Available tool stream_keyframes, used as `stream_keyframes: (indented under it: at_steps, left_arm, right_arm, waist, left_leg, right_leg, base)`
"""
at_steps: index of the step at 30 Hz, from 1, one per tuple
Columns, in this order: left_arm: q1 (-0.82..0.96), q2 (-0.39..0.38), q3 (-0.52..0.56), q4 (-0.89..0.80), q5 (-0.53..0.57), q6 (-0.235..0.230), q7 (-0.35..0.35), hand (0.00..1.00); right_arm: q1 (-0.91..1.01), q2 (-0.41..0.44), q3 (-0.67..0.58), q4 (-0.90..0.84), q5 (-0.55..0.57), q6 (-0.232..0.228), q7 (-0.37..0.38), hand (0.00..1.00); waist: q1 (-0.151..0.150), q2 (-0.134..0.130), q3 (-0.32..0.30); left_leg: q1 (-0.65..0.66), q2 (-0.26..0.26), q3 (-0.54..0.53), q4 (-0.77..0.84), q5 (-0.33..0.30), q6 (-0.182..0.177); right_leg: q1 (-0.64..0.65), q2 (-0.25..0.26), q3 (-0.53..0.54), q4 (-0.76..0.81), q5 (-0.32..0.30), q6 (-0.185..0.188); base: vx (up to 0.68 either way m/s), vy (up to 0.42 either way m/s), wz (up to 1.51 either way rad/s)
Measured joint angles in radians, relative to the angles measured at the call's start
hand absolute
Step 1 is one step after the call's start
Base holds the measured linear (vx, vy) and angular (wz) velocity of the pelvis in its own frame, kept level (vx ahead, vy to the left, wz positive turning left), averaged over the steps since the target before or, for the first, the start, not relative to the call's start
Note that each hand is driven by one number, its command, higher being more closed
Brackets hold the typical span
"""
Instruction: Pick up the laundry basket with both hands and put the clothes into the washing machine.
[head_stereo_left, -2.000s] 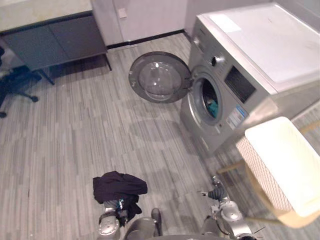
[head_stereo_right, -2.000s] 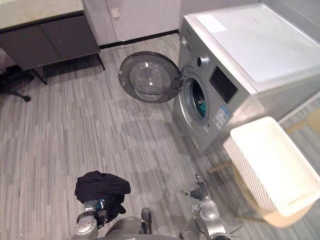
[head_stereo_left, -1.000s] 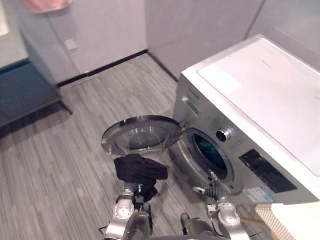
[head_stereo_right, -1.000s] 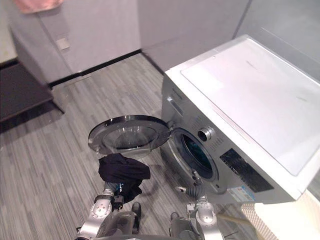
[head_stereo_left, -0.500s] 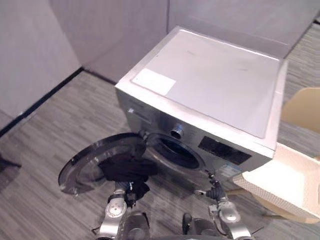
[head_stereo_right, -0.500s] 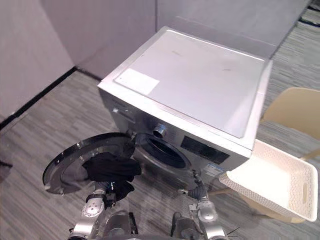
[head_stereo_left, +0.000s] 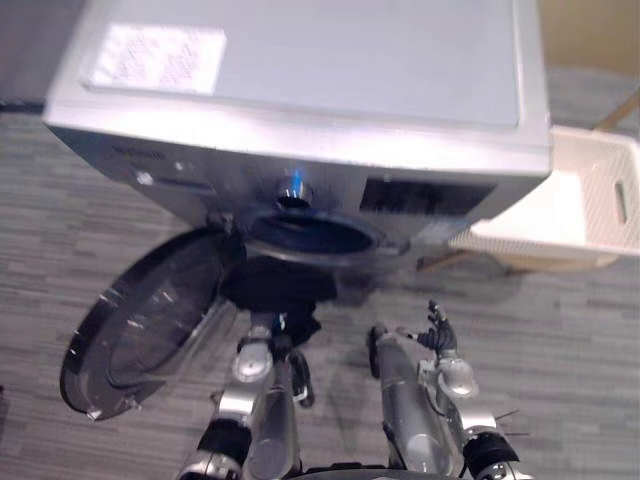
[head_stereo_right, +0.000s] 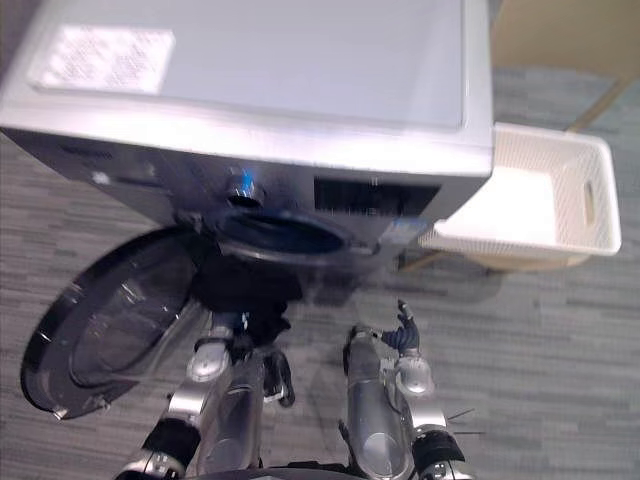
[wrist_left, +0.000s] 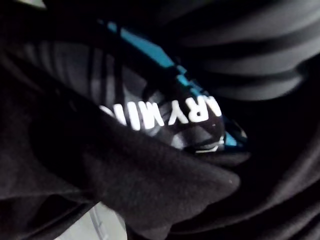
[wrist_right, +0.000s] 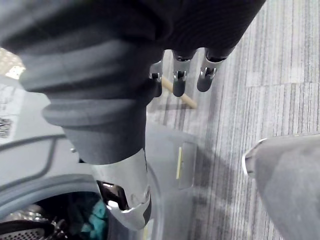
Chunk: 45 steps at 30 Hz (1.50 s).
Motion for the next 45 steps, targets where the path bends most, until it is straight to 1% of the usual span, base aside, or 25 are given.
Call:
stream_keyframes:
  at_steps: [1, 3, 4, 5, 8, 9, 10, 11, 13, 14, 16, 17, 19, 21, 22, 24, 25, 29, 30, 33, 35, 37, 41, 43, 45]
  left_arm:
    - [-0.019, -0.001, 0.001, -0.001, -0.006, -0.003, 0.007, 1.0]
    - [-0.091, -0.005, 0.008, -0.027, -0.041, -0.005, 0.038, 1.0]
    - [-0.116, -0.005, 0.012, -0.035, -0.046, -0.004, 0.047, 1.0]
    - [-0.162, -0.008, 0.015, -0.054, -0.052, -0.004, 0.059, 1.0]
    - [-0.265, -0.018, 0.014, -0.101, -0.064, -0.003, 0.078, 1.0]
    - [-0.316, -0.016, 0.017, -0.117, -0.064, -0.002, 0.087, 1.0]
    - [-0.361, -0.013, 0.026, -0.124, -0.064, -0.001, 0.099, 1.0]
    - [-0.388, -0.009, 0.032, -0.126, -0.064, 0.0, 0.102, 1.0]
    - [-0.503, 0.041, 0.036, -0.135, -0.064, 0.008, 0.125, 1.0]
    - [-0.53, 0.058, 0.036, -0.139, -0.064, 0.011, 0.128, 1.0]
    - [-0.67, 0.14, 0.036, -0.152, -0.064, 0.02, 0.147, 1.0]
    - [-0.705, 0.163, 0.035, -0.158, -0.064, 0.02, 0.151, 1.0]
    - [-0.851, 0.242, 0.026, -0.159, -0.062, 0.02, 0.172, 1.0]
    - [-0.959, 0.272, 0.005, -0.159, -0.039, 0.02, 0.185, 1.0]
    - [-0.997, 0.283, -0.008, -0.158, -0.021, 0.02, 0.186, 1.0]
    - [-1.087, 0.315, -0.047, -0.141, 0.029, 0.021, 0.187, 1.0]
    - [-1.102, 0.317, -0.054, -0.126, 0.042, 0.021, 0.187, 1.0]
    - [-1.157, 0.329, -0.07, -0.025, 0.148, 0.052, 0.184, 1.0]
    - [-1.165, 0.342, -0.083, 0.005, 0.18, 0.064, 0.181, 0.0]
    - [-1.175, 0.347, -0.084, 0.075, 0.253, 0.09, 0.17, 0.0]
    - [-1.178, 0.345, -0.084, 0.111, 0.299, 0.108, 0.138, 0.0]
    - [-1.192, 0.341, -0.086, 0.173, 0.377, 0.14, 0.085, 0.0]
    - [-1.191, 0.31, -0.084, 0.274, 0.468, 0.187, 0.015, 0.0]
    - [-1.182, 0.305, -0.081, 0.278, 0.524, 0.202, -0.018, 0.0]
    - [-1.165, 0.31, -0.075, 0.278, 0.606, 0.22, -0.056, 0.0]
  right_arm:
    - [-0.01, 0.001, 0.001, -0.009, 0.0, 0.0, -0.002, 0.0]
    - [-0.063, 0.007, 0.012, -0.086, 0.011, 0.001, -0.026, 0.0]
    - [-0.08, 0.012, 0.012, -0.115, 0.011, 0.001, -0.033, 0.0]
    - [-0.103, 0.022, 0.011, -0.166, 0.011, -0.001, -0.048, 0.0]
    - [-0.145, 0.035, 0.009, -0.255, 0.011, -0.005, -0.067, 0.0]
    - [-0.155, 0.039, 0.009, -0.285, 0.011, -0.007, -0.069, 0.0]
    - [-0.163, 0.039, 0.008, -0.318, 0.012, -0.014, -0.069, 0.0]
    - [-0.168, 0.039, 0.008, -0.335, 0.012, -0.02, -0.069, 0.0]
    - [-0.169, 0.039, 0.008, -0.402, 0.02, -0.029, -0.069, 0.0]
    - [-0.168, 0.039, 0.008, -0.415, 0.023, -0.032, -0.068, 0.0]
    - [-0.155, 0.037, 0.006, -0.472, 0.03, -0.051, -0.064, 0.0]
    - [-0.155, 0.035, 0.006, -0.482, 0.03, -0.055, -0.062, 0.0]
    - [-0.15, 0.037, 0.007, -0.513, 0.03, -0.063, -0.049, 0.0]
    - [-0.143, 0.038, 0.006, -0.534, 0.029, -0.067, -0.037, 0.0]
    - [-0.139, 0.039, 0.006, -0.54, 0.029, -0.069, -0.035, 0.0]
    - [-0.134, 0.039, 0.006, -0.55, 0.029, -0.087, -0.014, 0.0]
    - [-0.134, 0.039, 0.006, -0.55, 0.029, -0.089, -0.012, 0.0]
    - [-0.131, 0.036, 0.006, -0.55, 0.029, -0.102, 0.015, 0.0]
    - [-0.13, 0.035, 0.005, -0.55, 0.03, -0.104, 0.025, 0.0]
    - [-0.126, 0.034, 0.005, -0.55, 0.032, -0.112, 0.031, 0.0]
    - [-0.125, 0.034, 0.005, -0.551, 0.037, -0.119, 0.038, 0.0]
    - [-0.123, 0.034, 0.006, -0.557, 0.041, -0.121, 0.054, 0.0]
    - [-0.121, 0.025, 0.005, -0.556, 0.043, -0.123, 0.074, 0.0]
    - [-0.119, 0.016, 0.005, -0.555, 0.051, -0.122, 0.085, 0.0]
    - [-0.117, 0.013, 0.006, -0.555, 0.051, -0.122, 0.101, 0.0]
  waist:
    - [0.002, -0.001, 0.004]
    - [0.009, 0.0, 0.029]
    - [0.011, -0.001, 0.04]
    - [0.011, -0.001, 0.062]
    - [0.012, -0.002, 0.086]
    - [0.016, -0.006, 0.096]
    - [0.014, -0.006, 0.096]
    - [0.01, -0.006, 0.096]
    - [0.001, -0.008, 0.097]
    - [-0.001, -0.008, 0.097]
    - [-0.007, -0.011, 0.099]
    - [-0.009, -0.013, 0.1]
    - [-0.022, -0.017, 0.102]
    - [-0.028, -0.021, 0.104]
    - [-0.028, -0.027, 0.107]
    - [-0.031, -0.037, 0.111]
    - [-0.032, -0.037, 0.111]
    - [-0.036, -0.038, 0.111]
    - [-0.036, -0.039, 0.112]
    - [-0.036, -0.041, 0.112]
    - [-0.036, -0.048, 0.111]
    - [-0.036, -0.057, 0.113]
    - [-0.039, -0.06, 0.112]
    - [-0.034, -0.062, 0.112]
    - [-0.029, -0.062, 0.112]
  left_leg:
    - [-0.036, 0.011, 0.001, 0.039, -0.016, 0.003]
    - [-0.19, 0.057, -0.008, 0.196, -0.067, 0.012]
    - [-0.232, 0.068, -0.014, 0.236, -0.077, 0.012]
    - [-0.302, 0.083, -0.029, 0.301, -0.089, 0.006]
    - [-0.465, 0.095, -0.065, 0.427, -0.105, 0.003]
    - [-0.527, 0.1, -0.077, 0.484, -0.113, 0.004]
    - [-0.577, 0.101, -0.086, 0.522, -0.119, 0.001]
    - [-0.601, 0.102, -0.092, 0.541, -0.121, -0.002]
    - [-0.675, 0.113, -0.113, 0.601, -0.13, -0.005]
    - [-0.689, 0.117, -0.119, 0.611, -0.131, -0.006]
    - [-0.739, 0.117, -0.126, 0.634, -0.13, -0.006]
    - [-0.747, 0.117, -0.125, 0.637, -0.13, -0.006]
    - [-0.781, 0.117, -0.139, 0.645, -0.129, -0.009]
    - [-0.805, 0.114, -0.151, 0.652, -0.128, -0.009]
    - [-0.808, 0.113, -0.151, 0.654, -0.128, -0.009]
    - [-0.82, 0.112, -0.155, 0.654, -0.128, -0.009]
    - [-0.82, 0.113, -0.154, 0.654, -0.128, -0.009]
    - [-0.821, 0.113, -0.149, 0.652, -0.128, -0.009]
    - [-0.821, 0.113, -0.149, 0.65, -0.128, -0.009]
    - [-0.827, 0.114, -0.152, 0.647, -0.127, -0.008]
    - [-0.835, 0.114, -0.153, 0.646, -0.127, -0.008]
    - [-0.849, 0.113, -0.159, 0.647, -0.126, -0.007]
    - [-0.853, 0.097, -0.169, 0.65, -0.123, -0.009]
    - [-0.853, 0.097, -0.17, 0.656, -0.123, -0.009]
    - [-0.851, 0.097, -0.171, 0.664, -0.123, -0.009]
  right_leg:
    - [-0.039, 0.0, -0.003, 0.034, -0.006, -0.004]
    - [-0.198, -0.001, -0.034, 0.164, -0.024, 0.0]
    - [-0.24, -0.001, -0.042, 0.198, -0.028, -0.004]
    - [-0.31, -0.002, -0.054, 0.257, -0.035, -0.012]
    - [-0.468, -0.002, -0.063, 0.389, -0.06, -0.015]
    - [-0.534, -0.002, -0.065, 0.451, -0.074, -0.022]
    - [-0.584, -0.002, -0.064, 0.493, -0.084, -0.021]
    - [-0.607, -0.002, -0.063, 0.514, -0.088, -0.021]
    - [-0.677, 0.0, -0.073, 0.575, -0.1, -0.03]
    - [-0.689, 0.001, -0.077, 0.582, -0.1, -0.031]
    - [-0.74, 0.0, -0.082, 0.608, -0.102, -0.032]
    - [-0.749, 0.0, -0.082, 0.612, -0.102, -0.03]
    - [-0.774, -0.007, -0.089, 0.619, -0.104, -0.031]
    - [-0.786, -0.016, -0.104, 0.626, -0.104, -0.041]
    - [-0.79, -0.017, -0.106, 0.631, -0.105, -0.043]
    - [-0.799, -0.019, -0.109, 0.633, -0.11, -0.047]
    - [-0.799, -0.021, -0.111, 0.633, -0.11, -0.047]
    - [-0.799, -0.033, -0.123, 0.638, -0.116, -0.046]
    - [-0.799, -0.033, -0.123, 0.636, -0.116, -0.046]
    - [-0.8, -0.034, -0.129, 0.63, -0.117, -0.048]
    - [-0.808, -0.035, -0.13, 0.63, -0.117, -0.048]
    - [-0.816, -0.036, -0.135, 0.63, -0.117, -0.048]
    - [-0.817, -0.051, -0.141, 0.647, -0.119, -0.05]
    - [-0.817, -0.052, -0.14, 0.656, -0.119, -0.05]
    - [-0.816, -0.052, -0.138, 0.664, -0.121, -0.047]
  base:
    - [-0.24, 0.028, -0.31]
    - [-0.21, -0.012, -0.35]
    - [-0.18, -0.059, -0.2]
    - [-0.15, -0.09, -0.08]
    - [-0.12, -0.127, 0.06]
    - [-0.08, -0.151, 0.07]
    - [-0.06, -0.119, 0.06]
    - [-0.05, -0.088, 0.09]
    - [-0.07, -0.102, 0.03]
    - [-0.09, -0.096, 0.0]
    - [-0.08, -0.078, 0.03]
    - [-0.05, -0.047, 0.03]
    - [-0.02, -0.023, 0.04]
    - [0.01, -0.007, 0.1]
    - [0.03, -0.013, 0.08]
    - [0.04, -0.01, 0.02]
    - [0.05, 0.0, 0.03]
    - [0.03, -0.001, 0.05]
    - [0.0, 0.0, 0.0]
    - [0.0, 0.0, 0.0]
    - [0.0, 0.0, 0.0]
    - [0.0, 0.0, 0.0]
    - [0.02, 0.004, 0.1]
    - [0.01, -0.001, 0.12]
    - [-0.02, -0.004, 0.03]
